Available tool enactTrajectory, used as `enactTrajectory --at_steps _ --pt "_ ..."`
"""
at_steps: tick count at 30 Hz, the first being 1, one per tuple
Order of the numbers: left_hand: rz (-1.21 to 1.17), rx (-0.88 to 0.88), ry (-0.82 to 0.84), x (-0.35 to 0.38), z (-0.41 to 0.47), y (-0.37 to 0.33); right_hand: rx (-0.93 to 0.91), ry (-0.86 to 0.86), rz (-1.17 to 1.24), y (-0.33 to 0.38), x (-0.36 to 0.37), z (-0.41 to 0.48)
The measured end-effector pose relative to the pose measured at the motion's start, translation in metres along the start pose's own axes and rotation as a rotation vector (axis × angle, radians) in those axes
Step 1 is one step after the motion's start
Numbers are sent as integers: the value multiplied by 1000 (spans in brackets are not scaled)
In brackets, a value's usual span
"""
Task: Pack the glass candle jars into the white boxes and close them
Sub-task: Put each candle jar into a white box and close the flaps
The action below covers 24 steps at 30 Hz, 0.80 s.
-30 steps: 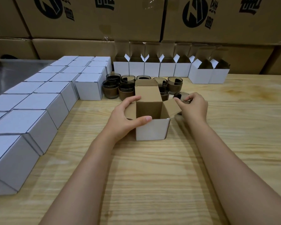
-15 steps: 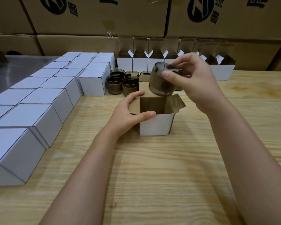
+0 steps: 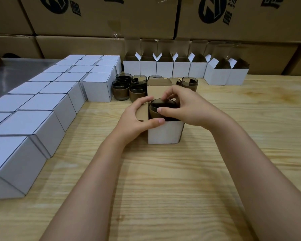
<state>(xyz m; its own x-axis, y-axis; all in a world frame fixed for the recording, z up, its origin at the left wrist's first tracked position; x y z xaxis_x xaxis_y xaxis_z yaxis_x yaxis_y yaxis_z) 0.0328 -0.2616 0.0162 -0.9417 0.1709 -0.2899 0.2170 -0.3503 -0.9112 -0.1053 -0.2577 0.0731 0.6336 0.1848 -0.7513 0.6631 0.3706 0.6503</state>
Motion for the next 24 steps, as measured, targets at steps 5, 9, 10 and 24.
enactTrajectory --at_steps 5,9,10,24 --pt "3 0 4 0 0 2 27 65 -232 7 8 2" --pt "14 -3 7 1 1 2 124 34 -214 1 9 7" --pt "18 0 5 1 1 1 140 13 -242 -1 9 8" --pt "5 -31 1 0 0 4 104 -628 355 -22 -45 -9"
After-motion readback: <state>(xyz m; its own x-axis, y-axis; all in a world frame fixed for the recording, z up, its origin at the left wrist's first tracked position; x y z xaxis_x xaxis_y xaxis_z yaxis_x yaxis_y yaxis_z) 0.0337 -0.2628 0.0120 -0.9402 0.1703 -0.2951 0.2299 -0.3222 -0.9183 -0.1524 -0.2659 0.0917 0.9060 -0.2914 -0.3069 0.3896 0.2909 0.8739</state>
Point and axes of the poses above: each hand's wrist, its own z-axis towards the middle knuckle, its own x-axis out of the palm, y = z × x, the point moved 8 cm from there along z, towards the middle knuckle, and after that the axes turned 6 degrees about y, right-handed, at the moved point
